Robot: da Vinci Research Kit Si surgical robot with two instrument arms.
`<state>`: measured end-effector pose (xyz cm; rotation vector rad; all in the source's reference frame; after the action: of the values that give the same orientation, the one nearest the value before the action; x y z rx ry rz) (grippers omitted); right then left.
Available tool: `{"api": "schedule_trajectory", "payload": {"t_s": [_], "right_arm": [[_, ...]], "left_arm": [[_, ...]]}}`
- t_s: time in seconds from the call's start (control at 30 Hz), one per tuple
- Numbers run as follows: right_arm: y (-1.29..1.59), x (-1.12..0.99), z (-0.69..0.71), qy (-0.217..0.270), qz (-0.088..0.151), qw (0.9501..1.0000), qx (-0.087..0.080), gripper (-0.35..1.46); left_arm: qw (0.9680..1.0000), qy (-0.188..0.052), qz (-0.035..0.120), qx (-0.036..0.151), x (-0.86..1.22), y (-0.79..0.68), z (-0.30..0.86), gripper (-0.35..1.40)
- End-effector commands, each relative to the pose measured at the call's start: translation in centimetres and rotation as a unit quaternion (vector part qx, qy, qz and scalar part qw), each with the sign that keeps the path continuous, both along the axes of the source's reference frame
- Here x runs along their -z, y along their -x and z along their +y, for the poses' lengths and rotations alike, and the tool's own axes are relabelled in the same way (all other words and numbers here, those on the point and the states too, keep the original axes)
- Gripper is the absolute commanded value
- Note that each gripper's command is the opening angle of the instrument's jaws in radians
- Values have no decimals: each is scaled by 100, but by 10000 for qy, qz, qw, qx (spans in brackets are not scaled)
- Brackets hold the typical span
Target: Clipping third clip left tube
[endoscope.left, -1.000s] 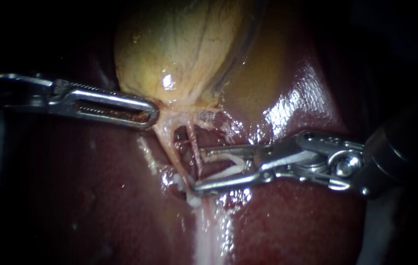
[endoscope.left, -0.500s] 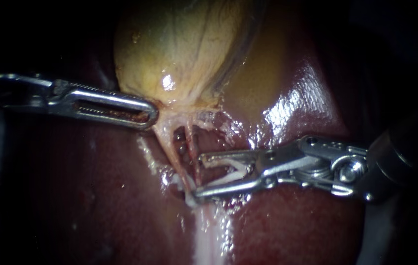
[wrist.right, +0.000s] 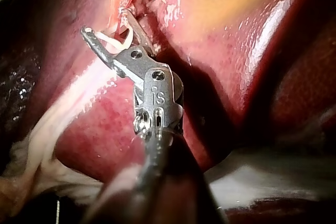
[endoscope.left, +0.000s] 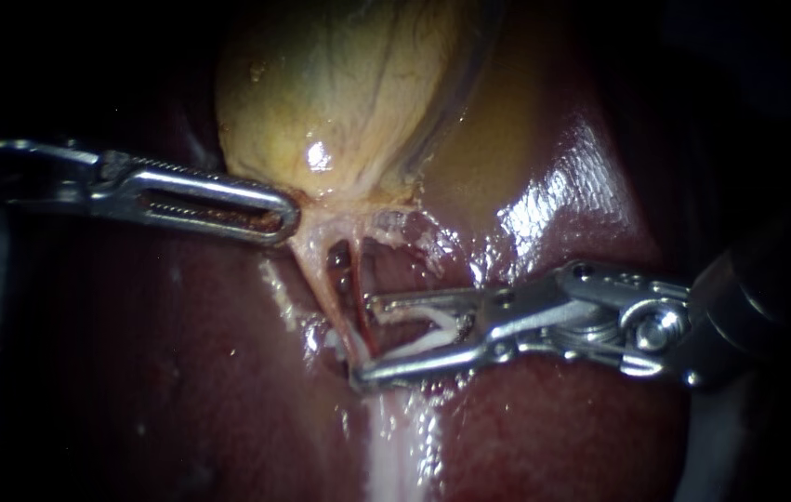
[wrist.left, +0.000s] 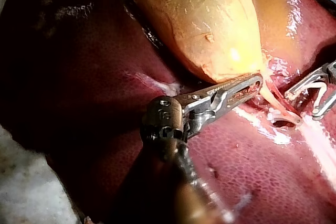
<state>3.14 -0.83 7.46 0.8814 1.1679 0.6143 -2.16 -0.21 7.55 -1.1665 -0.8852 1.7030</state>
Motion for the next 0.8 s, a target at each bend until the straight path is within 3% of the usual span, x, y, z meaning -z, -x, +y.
{"api": "schedule_trajectory", "payload": {"t_s": [0.03,0.27,0.53,0.8], "right_arm": [[-1,0,0,-2,-3,10000,-5,50],[-2,2,-1,-4,-1,10000,-4,50],[9,12,11,-58,12,10000,6,50],[8,16,9,-59,18,10000,14,50]], "left_arm": [[10000,0,1,-1,0,0,0,-35],[10000,0,2,0,0,0,0,-35],[10000,0,1,-1,1,0,0,-35],[10000,-1,1,-1,1,0,0,-35]]}}
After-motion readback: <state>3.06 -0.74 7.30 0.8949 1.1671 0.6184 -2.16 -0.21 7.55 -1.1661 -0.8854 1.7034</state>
